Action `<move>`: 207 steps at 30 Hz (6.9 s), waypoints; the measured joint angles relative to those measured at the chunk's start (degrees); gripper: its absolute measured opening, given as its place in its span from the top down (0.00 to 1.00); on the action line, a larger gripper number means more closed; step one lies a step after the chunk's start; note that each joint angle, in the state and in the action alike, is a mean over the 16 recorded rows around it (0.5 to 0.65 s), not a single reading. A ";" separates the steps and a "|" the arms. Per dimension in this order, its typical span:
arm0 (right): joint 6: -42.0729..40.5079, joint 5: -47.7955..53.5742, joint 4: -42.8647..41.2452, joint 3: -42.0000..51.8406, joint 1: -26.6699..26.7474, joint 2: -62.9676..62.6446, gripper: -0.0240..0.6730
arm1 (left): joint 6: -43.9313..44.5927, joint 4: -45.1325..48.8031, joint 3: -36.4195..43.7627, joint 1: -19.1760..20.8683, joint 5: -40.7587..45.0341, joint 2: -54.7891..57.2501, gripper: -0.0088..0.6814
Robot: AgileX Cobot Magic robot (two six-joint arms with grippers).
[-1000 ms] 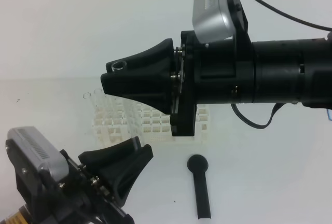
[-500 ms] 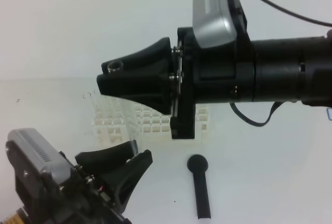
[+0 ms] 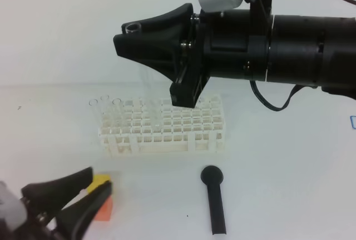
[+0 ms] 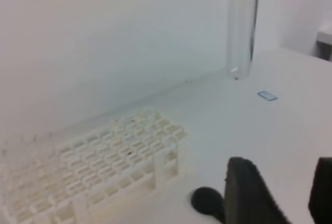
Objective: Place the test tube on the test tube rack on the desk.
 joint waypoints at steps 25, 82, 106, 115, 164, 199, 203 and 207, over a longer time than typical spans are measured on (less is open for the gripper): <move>-0.10 -5.46 0.23 -0.13 0.00 0.00 0.79 | 1.03 6.61 0.00 4.96 22.31 -25.03 0.99; 81.58 -70.44 -72.67 -6.04 10.41 27.09 0.79 | 25.55 -28.21 9.81 47.50 26.72 -38.12 0.98; 87.85 -79.29 -76.96 -6.36 11.49 33.31 0.79 | 23.88 -28.82 14.60 41.95 35.87 -38.06 0.99; 87.67 -80.63 -76.97 -6.39 11.56 35.08 0.79 | 21.82 -25.99 14.60 30.98 36.41 -38.06 0.99; 87.57 -85.06 -75.71 -6.59 11.73 42.73 0.70 | 10.27 -23.99 14.60 26.74 35.44 -38.06 0.99; 66.42 -82.92 -79.77 -4.50 11.77 19.66 0.93 | 10.38 -23.99 14.60 26.74 35.30 -38.06 0.99; 64.55 -77.27 -86.69 -3.62 11.77 14.27 0.96 | 10.38 -23.99 14.60 26.74 35.30 -38.06 0.99; 63.60 -68.50 -93.48 -2.76 11.77 9.12 0.97 | 10.38 -23.99 14.60 26.74 35.30 -38.06 0.99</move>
